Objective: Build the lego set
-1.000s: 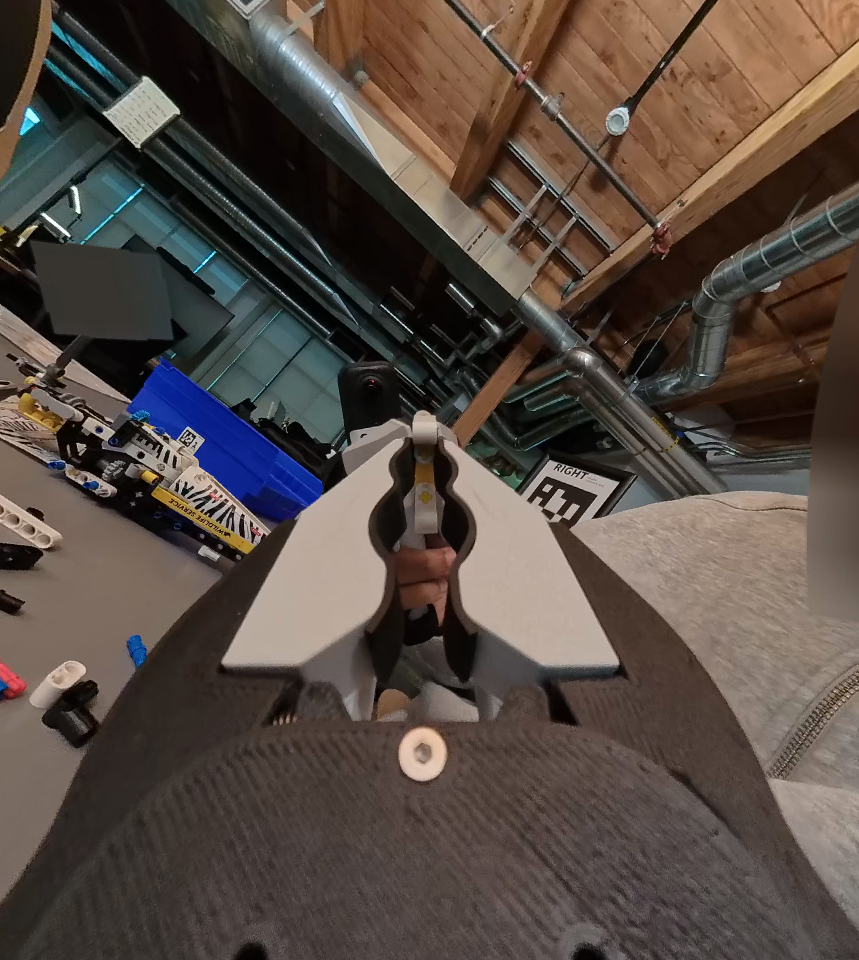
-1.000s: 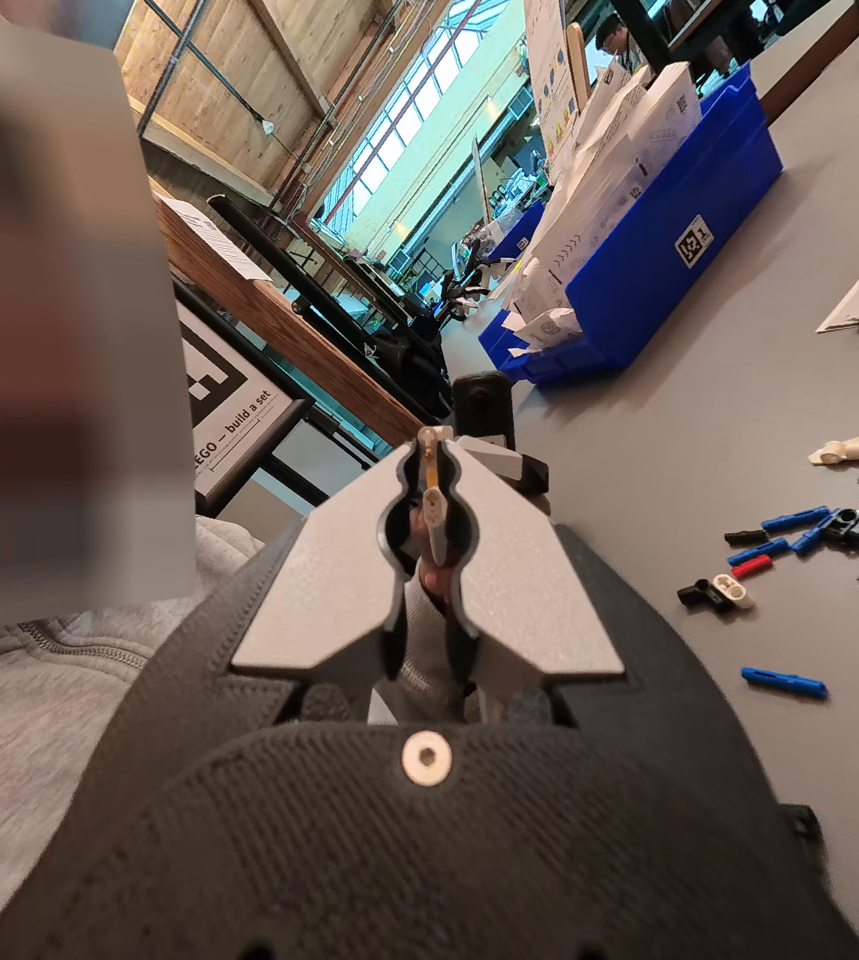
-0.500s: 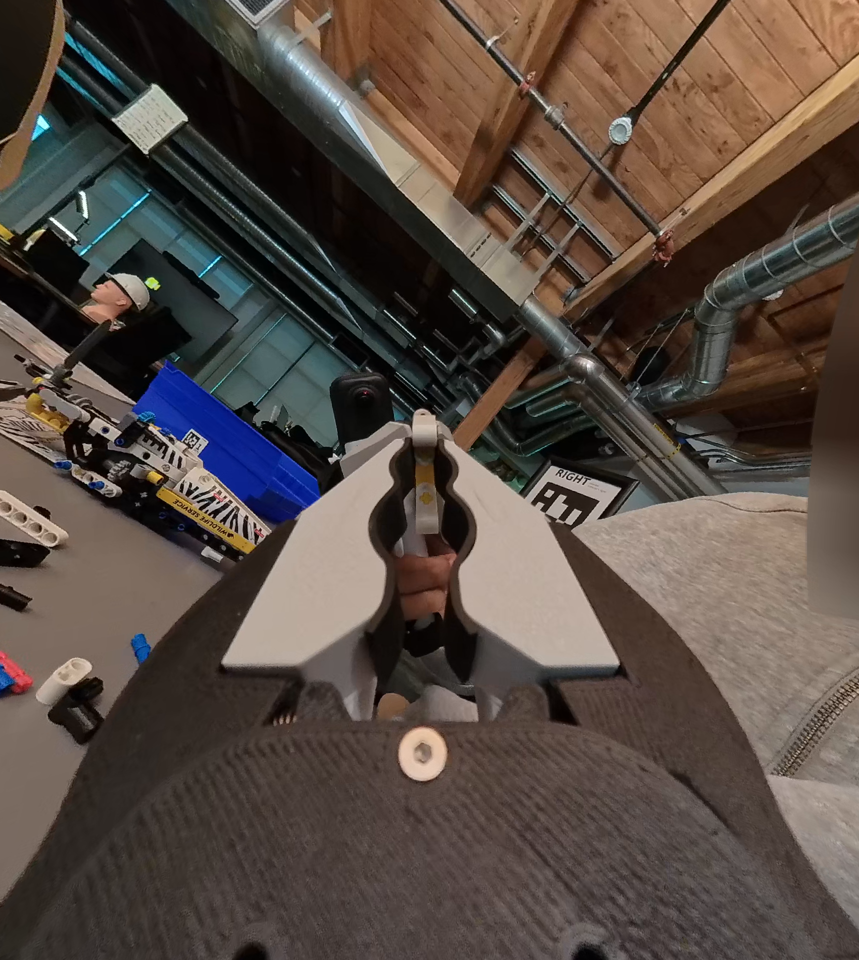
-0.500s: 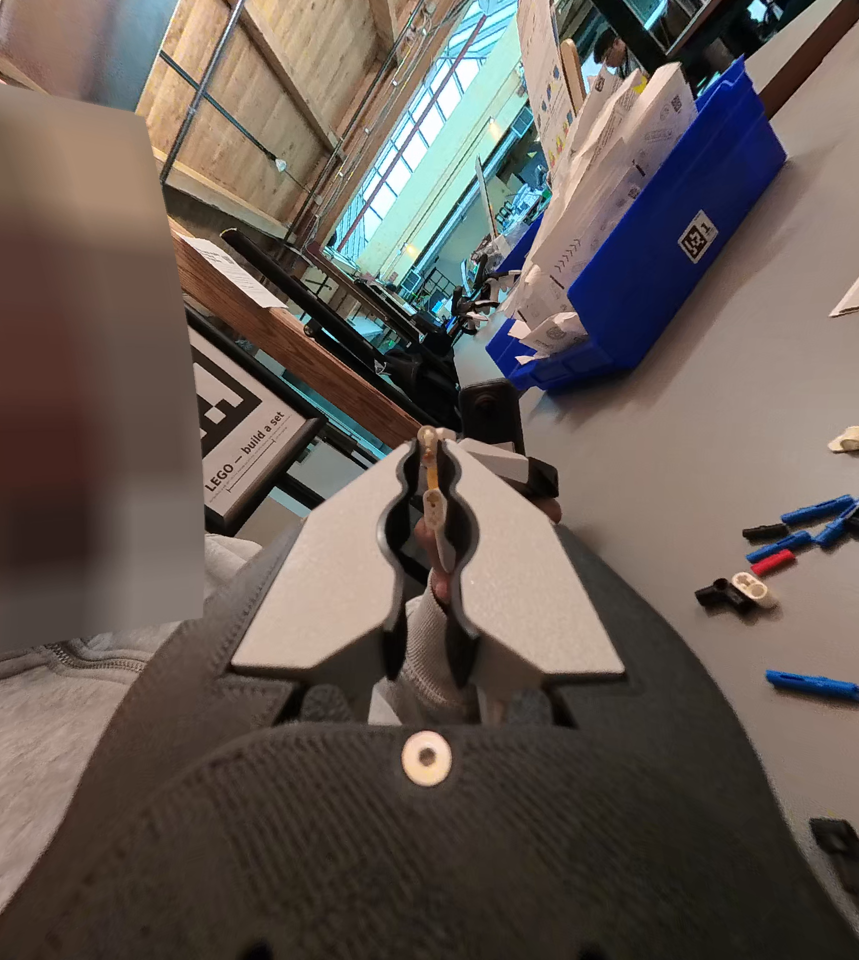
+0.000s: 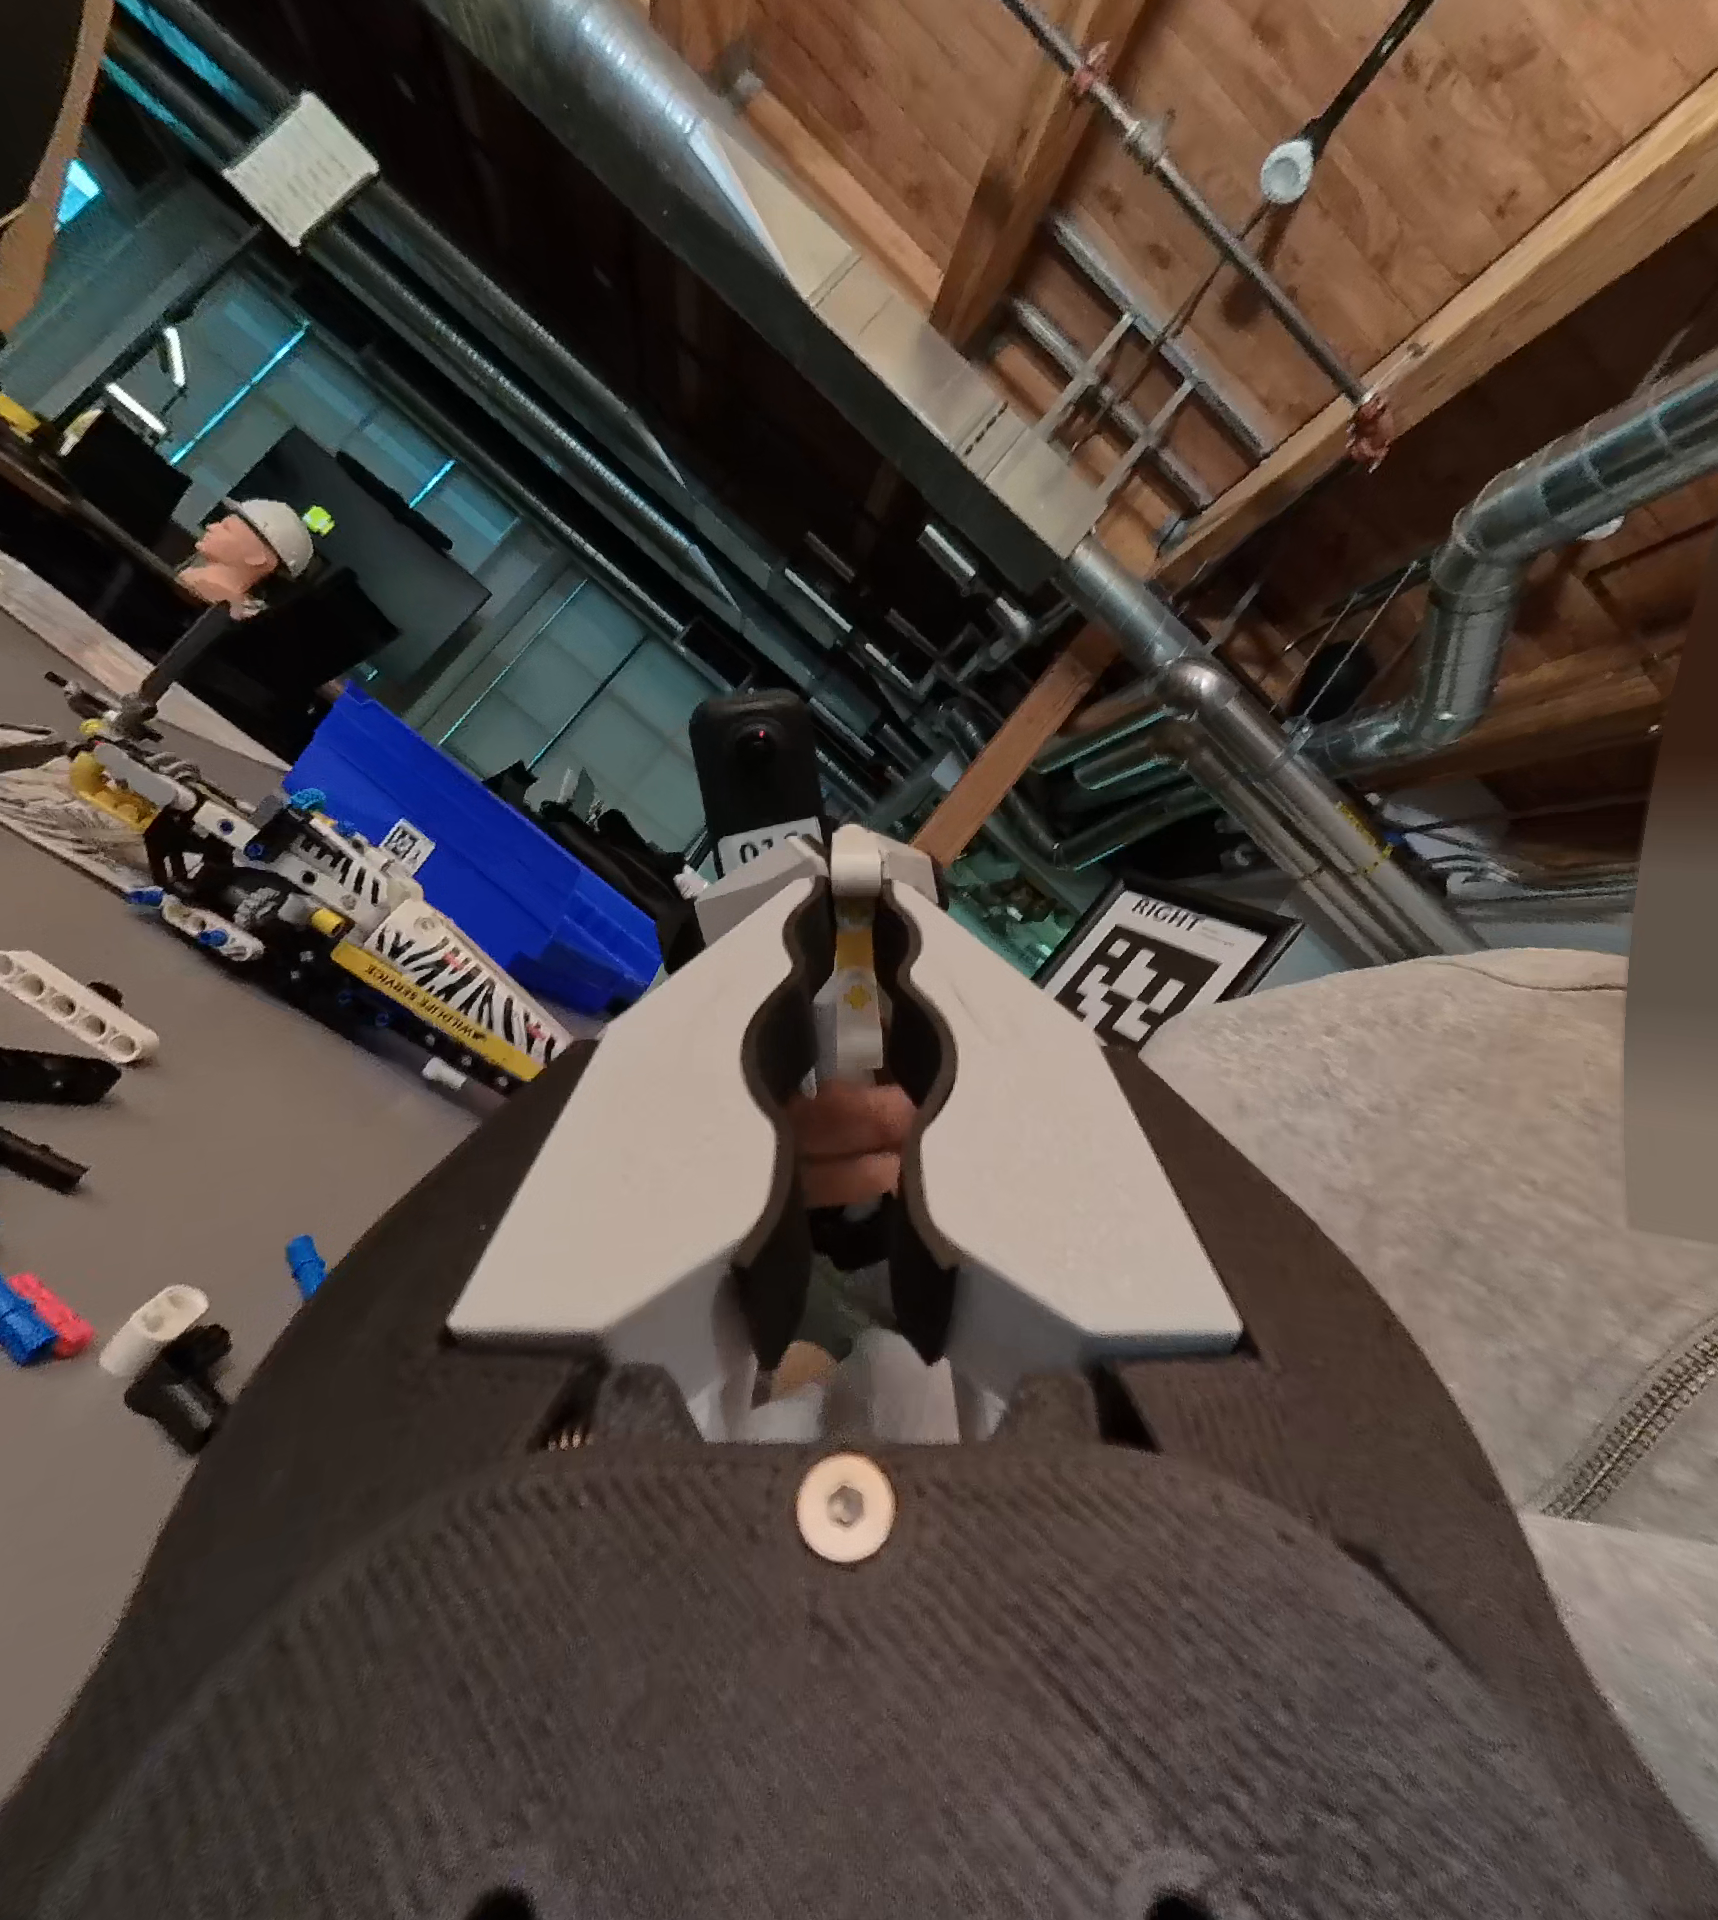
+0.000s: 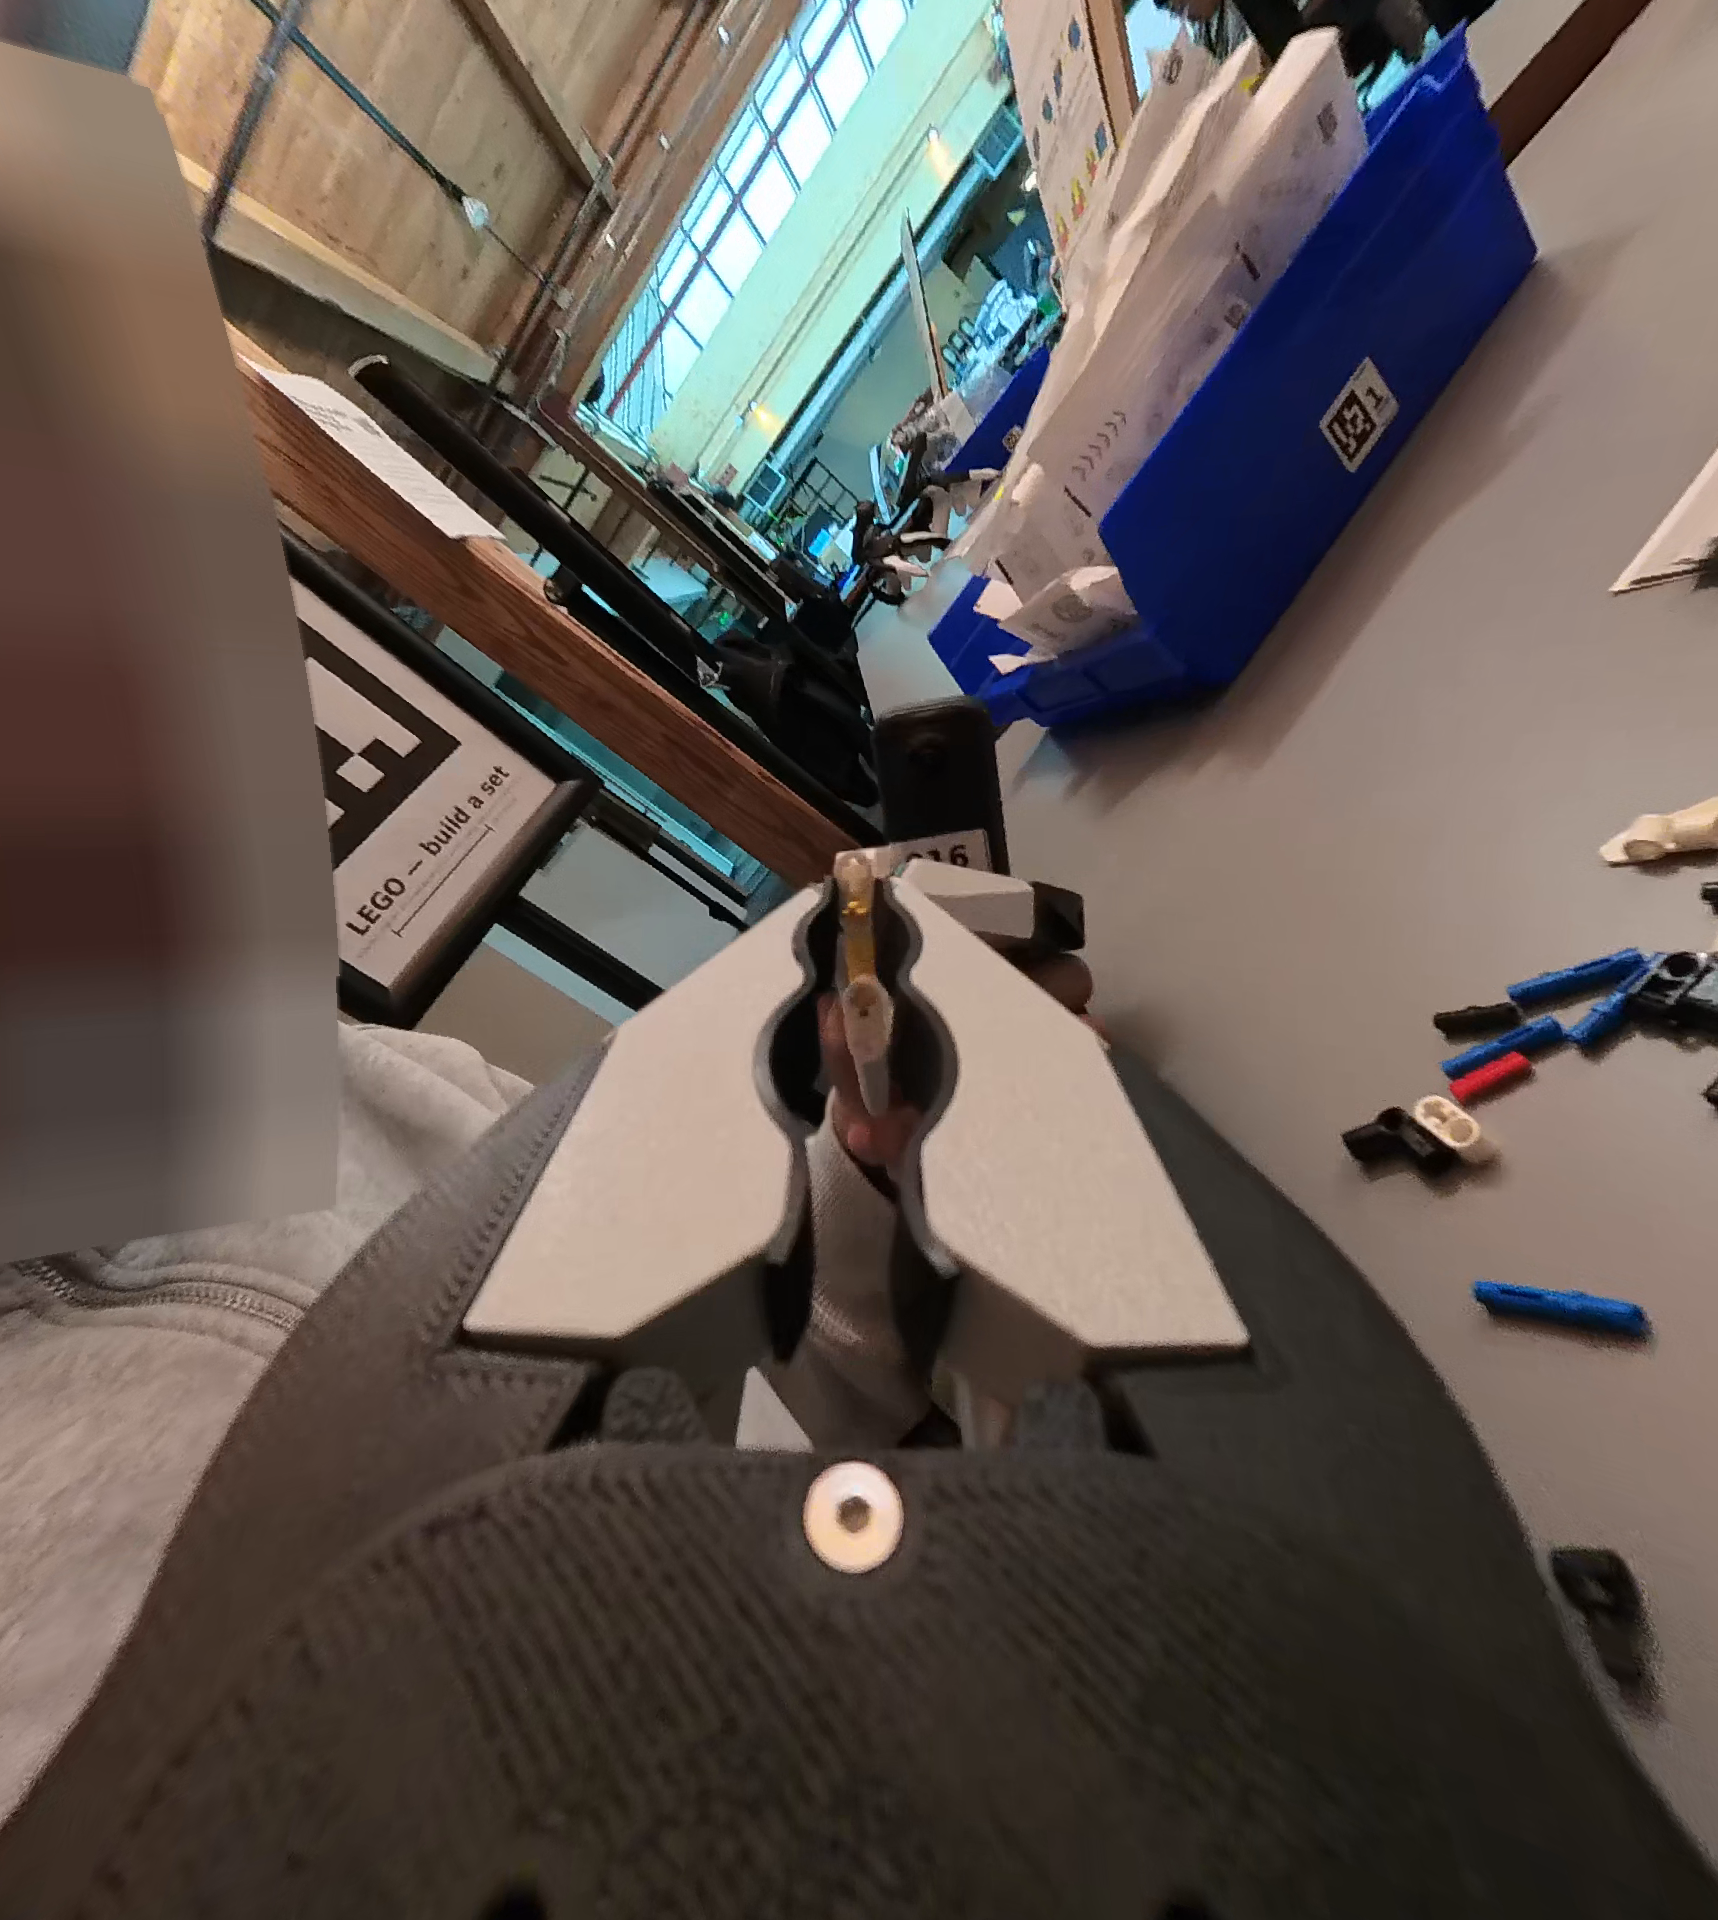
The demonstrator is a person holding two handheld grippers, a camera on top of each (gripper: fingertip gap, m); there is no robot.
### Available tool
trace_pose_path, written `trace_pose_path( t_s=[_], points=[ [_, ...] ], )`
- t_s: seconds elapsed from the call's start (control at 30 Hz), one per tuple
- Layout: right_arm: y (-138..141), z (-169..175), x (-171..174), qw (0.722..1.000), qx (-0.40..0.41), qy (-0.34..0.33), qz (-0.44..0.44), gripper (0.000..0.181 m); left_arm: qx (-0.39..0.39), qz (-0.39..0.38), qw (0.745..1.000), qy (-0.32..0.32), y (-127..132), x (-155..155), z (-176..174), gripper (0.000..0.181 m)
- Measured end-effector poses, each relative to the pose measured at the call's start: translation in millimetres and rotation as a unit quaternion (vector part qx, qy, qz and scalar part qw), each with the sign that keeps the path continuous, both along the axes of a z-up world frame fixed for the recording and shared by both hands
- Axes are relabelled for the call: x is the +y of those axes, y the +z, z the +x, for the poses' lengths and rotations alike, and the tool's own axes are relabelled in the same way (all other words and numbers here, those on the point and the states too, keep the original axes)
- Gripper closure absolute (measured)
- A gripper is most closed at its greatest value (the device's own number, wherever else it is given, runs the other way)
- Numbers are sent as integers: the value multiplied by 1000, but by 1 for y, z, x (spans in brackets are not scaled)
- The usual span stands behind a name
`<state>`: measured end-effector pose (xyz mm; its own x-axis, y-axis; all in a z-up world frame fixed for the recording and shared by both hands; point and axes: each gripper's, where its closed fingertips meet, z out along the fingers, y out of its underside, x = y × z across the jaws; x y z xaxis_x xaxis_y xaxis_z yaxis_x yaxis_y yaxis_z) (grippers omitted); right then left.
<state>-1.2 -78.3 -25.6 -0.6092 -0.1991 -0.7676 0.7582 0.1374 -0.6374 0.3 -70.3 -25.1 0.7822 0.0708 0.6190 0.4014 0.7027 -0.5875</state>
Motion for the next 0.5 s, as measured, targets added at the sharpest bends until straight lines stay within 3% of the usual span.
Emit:
trace_pose_path(
  t_s=[0.3,0.5],
  points=[
    [3,-2,0,1000,16,-4,4,177,3,23,1000,-7,3,0,1,177],
    [7,-8,7,1000,0,-9,-8,177,8,31,999,11,5,-13,2,164]
  ],
)
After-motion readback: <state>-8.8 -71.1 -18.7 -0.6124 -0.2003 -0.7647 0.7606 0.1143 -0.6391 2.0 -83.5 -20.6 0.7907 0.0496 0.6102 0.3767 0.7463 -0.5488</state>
